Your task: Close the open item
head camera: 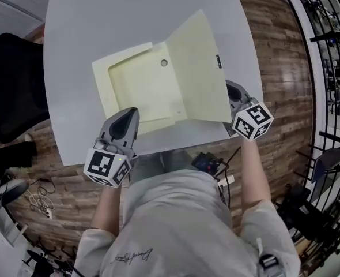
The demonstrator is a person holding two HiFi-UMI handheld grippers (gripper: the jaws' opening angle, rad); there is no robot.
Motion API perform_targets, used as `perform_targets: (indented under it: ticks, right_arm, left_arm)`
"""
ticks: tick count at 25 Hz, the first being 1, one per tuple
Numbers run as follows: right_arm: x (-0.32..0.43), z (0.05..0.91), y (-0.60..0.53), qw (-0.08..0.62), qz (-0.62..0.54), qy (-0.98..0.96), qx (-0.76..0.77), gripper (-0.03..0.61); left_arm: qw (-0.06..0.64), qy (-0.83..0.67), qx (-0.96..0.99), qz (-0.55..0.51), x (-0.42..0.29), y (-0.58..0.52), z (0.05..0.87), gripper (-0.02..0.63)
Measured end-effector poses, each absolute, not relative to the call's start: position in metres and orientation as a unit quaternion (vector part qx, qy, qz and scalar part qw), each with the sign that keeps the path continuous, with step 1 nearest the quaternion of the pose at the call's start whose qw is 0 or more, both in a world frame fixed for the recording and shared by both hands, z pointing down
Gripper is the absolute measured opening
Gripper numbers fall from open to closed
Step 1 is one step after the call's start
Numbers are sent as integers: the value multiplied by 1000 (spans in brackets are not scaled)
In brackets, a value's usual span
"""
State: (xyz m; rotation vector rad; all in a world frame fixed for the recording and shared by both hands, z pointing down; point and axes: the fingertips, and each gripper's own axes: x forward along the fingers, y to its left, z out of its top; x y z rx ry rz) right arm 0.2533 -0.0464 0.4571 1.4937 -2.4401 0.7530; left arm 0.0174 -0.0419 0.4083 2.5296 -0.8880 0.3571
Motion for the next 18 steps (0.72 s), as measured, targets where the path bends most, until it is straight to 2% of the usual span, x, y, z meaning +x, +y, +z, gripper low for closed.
perform_targets:
  ticks: [18]
  right_arm:
    - [165,430,-50,121,224,-864,434,14]
  left_arm:
    - [223,-390,885,119,-46,-46,413,8]
